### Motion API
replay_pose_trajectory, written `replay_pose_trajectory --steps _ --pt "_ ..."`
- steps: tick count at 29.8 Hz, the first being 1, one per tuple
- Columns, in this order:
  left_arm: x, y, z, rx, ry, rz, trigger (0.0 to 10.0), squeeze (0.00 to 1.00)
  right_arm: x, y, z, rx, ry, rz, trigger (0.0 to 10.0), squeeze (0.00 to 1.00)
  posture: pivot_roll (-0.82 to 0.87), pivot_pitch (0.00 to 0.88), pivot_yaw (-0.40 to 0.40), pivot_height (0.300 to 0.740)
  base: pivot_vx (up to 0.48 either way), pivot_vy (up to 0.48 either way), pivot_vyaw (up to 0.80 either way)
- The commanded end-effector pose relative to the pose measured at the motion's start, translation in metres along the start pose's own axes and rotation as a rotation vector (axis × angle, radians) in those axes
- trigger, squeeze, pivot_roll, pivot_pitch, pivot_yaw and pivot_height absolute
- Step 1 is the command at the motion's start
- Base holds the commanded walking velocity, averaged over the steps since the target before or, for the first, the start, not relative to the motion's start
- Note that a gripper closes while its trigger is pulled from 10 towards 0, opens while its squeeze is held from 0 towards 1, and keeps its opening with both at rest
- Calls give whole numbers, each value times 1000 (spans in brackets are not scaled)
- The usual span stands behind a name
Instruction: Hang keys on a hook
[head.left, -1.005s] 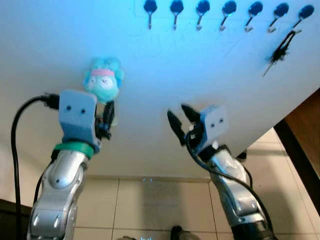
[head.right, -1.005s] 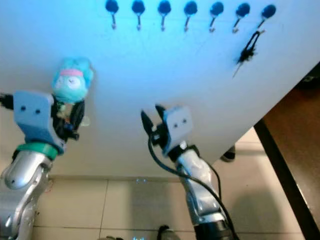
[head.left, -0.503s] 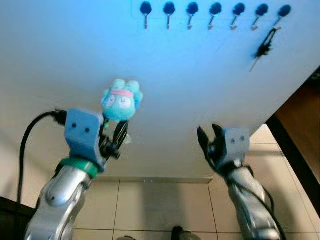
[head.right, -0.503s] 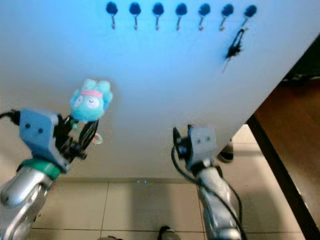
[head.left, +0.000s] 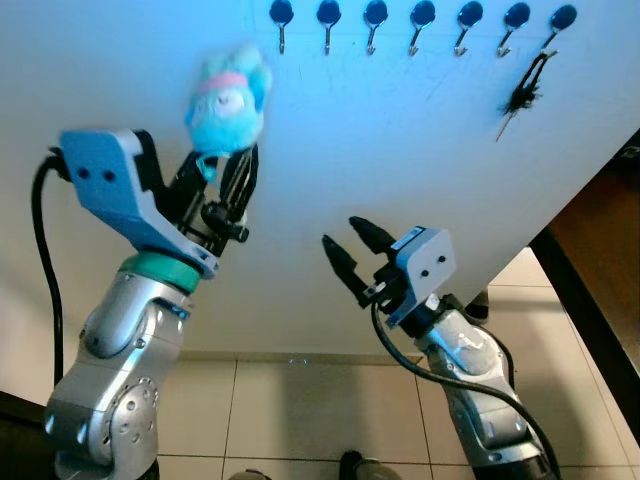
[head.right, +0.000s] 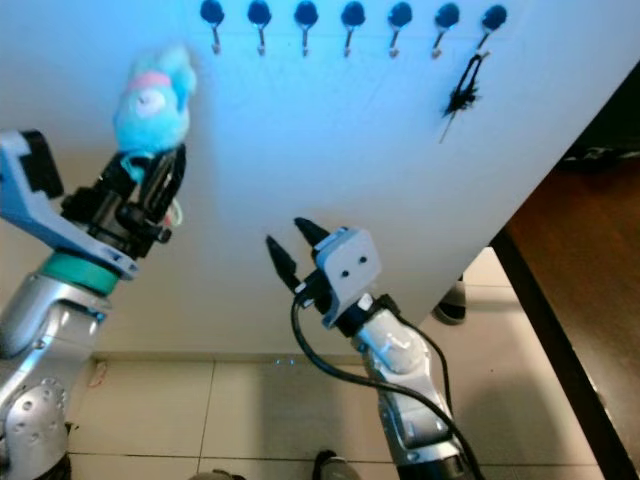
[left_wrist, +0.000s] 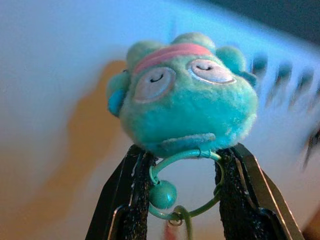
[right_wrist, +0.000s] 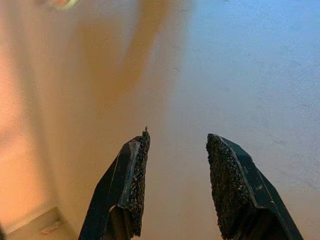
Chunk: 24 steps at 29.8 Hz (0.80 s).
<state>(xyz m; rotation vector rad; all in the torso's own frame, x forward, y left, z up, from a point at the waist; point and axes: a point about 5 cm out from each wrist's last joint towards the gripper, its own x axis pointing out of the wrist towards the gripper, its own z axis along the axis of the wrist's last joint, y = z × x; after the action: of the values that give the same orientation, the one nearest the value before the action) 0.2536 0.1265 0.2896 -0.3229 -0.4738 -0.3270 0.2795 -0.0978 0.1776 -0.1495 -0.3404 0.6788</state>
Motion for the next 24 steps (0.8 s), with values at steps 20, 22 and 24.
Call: replay_pose_trajectory --steps 20,22,24 --pt "87 -37 16 205 -205 4 10000 0 6 9 -16 46 46 34 10000 0 80 115 63 740 0 0 0" --pt "90 -37 15 204 -209 13 10000 0 5 9 -17 46 48 33 10000 0 68 121 64 740 0 0 0" --pt "96 -37 16 188 -221 31 10000 0 4 9 -17 45 53 30 10000 0 57 125 65 740 0 0 0"
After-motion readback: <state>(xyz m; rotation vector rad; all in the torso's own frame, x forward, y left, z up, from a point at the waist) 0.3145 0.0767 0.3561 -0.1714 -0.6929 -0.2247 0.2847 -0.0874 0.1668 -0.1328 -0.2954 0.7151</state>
